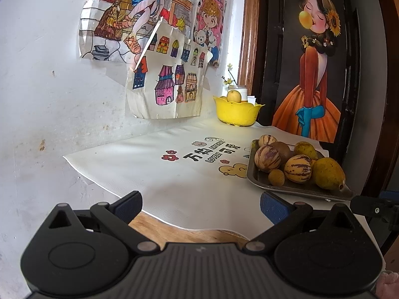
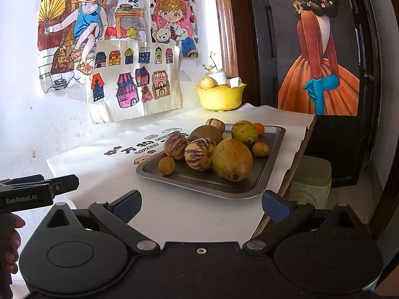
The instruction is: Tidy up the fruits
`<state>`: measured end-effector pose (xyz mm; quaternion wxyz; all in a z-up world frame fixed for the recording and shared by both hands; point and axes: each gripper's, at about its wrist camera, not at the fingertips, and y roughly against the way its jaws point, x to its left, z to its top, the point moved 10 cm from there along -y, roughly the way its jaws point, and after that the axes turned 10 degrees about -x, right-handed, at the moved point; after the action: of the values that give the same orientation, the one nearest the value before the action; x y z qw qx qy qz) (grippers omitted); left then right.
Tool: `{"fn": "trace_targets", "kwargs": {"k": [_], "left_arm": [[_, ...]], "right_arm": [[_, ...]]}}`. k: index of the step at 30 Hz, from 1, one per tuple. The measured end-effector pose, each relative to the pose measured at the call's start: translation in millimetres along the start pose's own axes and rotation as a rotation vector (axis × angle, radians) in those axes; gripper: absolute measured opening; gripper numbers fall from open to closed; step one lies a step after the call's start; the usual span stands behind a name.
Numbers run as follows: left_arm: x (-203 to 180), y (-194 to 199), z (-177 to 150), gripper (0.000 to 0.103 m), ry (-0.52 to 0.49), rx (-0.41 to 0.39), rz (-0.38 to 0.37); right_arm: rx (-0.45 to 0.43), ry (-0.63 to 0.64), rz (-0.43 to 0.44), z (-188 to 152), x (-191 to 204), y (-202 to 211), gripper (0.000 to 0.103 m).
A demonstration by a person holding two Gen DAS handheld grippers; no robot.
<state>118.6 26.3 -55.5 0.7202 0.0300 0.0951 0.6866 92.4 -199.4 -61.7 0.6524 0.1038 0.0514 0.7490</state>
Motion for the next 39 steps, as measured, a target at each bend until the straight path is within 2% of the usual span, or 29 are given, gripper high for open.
{"fn": "trace_targets", "kwargs": {"k": [39], "left_arm": [[4.6, 2.1, -1.5, 0.103, 0.008, 0.003, 0.003]], "right_arm": [[0.003, -0.002, -0.001, -0.2, 1.0, -0.1, 0.102]]}}
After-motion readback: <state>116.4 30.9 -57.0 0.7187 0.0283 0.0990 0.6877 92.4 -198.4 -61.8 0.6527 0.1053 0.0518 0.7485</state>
